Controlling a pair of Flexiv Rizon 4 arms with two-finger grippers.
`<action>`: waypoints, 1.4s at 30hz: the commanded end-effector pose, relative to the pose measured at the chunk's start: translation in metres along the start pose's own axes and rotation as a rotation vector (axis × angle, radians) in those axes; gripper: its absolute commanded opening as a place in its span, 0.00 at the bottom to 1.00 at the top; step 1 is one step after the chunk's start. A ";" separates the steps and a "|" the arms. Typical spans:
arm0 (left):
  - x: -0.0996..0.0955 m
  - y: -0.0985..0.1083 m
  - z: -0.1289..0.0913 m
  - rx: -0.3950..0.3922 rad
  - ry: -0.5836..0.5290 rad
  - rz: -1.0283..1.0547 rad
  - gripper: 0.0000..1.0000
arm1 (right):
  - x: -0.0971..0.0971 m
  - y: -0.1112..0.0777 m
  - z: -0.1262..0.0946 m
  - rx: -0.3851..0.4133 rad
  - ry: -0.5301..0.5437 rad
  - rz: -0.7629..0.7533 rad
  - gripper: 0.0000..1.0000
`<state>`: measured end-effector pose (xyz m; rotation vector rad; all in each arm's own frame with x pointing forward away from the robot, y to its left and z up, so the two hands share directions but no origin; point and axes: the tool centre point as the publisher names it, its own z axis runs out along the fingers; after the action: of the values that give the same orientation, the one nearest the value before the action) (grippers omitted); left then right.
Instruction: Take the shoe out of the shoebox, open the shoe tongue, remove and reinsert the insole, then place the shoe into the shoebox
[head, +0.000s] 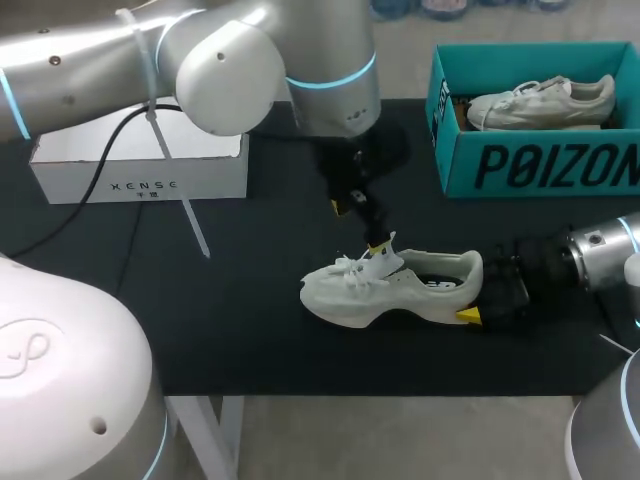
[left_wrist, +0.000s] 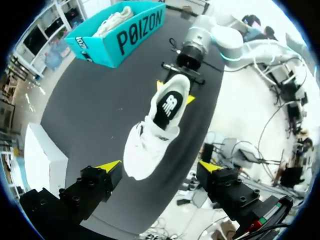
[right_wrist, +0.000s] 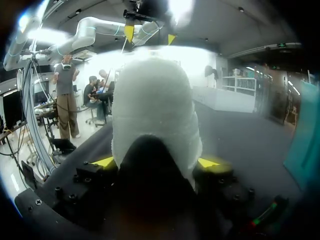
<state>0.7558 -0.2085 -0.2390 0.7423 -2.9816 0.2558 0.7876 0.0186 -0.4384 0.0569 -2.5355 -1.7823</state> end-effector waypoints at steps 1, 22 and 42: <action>-0.002 -0.003 -0.001 -0.042 0.015 0.423 1.00 | 0.000 -0.007 0.006 0.001 -0.002 0.000 0.00; 0.027 -0.096 0.031 -0.226 -0.117 0.626 0.00 | 0.000 -0.007 0.006 0.001 -0.002 0.000 0.00; 0.023 -0.087 0.092 -0.281 -0.054 0.586 0.00 | 0.000 -0.007 0.006 0.001 -0.002 0.000 0.00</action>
<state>0.7744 -0.3118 -0.3093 -0.1634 -3.1133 -0.1662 0.7876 0.0187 -0.4384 0.0570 -2.5352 -1.7825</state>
